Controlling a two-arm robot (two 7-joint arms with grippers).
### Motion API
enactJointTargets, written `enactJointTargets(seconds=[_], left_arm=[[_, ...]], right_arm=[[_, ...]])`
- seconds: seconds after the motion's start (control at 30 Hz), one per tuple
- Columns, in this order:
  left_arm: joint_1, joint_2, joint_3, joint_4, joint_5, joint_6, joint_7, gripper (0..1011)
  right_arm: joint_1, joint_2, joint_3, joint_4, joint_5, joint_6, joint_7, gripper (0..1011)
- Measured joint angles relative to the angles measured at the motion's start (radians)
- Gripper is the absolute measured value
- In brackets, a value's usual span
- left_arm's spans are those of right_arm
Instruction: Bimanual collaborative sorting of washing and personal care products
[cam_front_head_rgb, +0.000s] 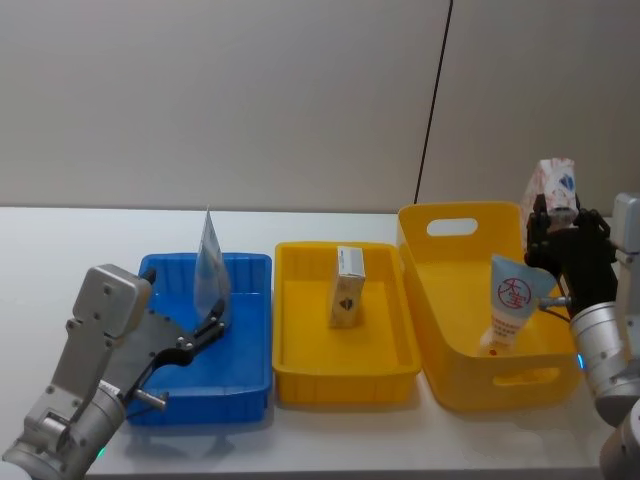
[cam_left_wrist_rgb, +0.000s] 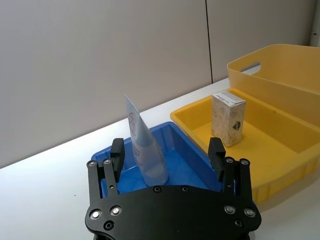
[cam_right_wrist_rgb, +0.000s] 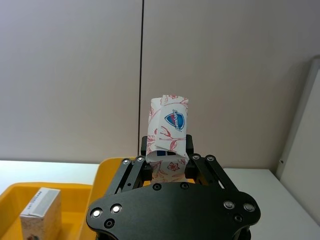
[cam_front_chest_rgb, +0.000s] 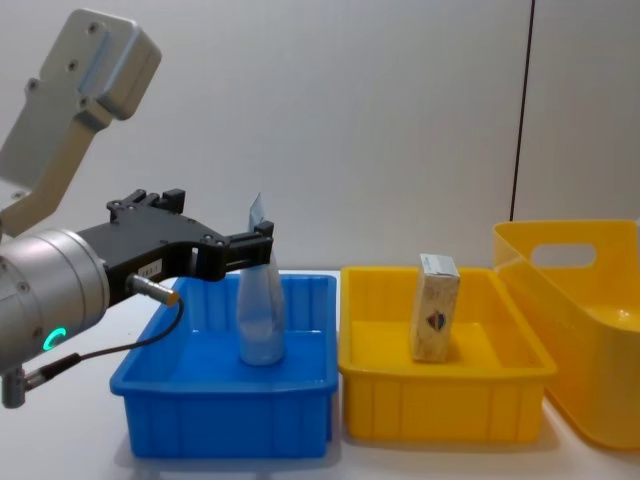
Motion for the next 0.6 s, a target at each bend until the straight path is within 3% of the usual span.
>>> enactJointTargets(seconds=[0.3,0.6], left_arm=[[0.000,0.000,0.000,0.000,0.000,0.000,0.000,1001],[0.000,0.000,0.000,0.000,0.000,0.000,0.000,1001]], right_arm=[[-0.006,-0.015,0.020,0.011,-0.029,0.017,-0.043,311],[-0.009,-0.020,0.028,0.027,-0.042,0.007,-0.050,311]])
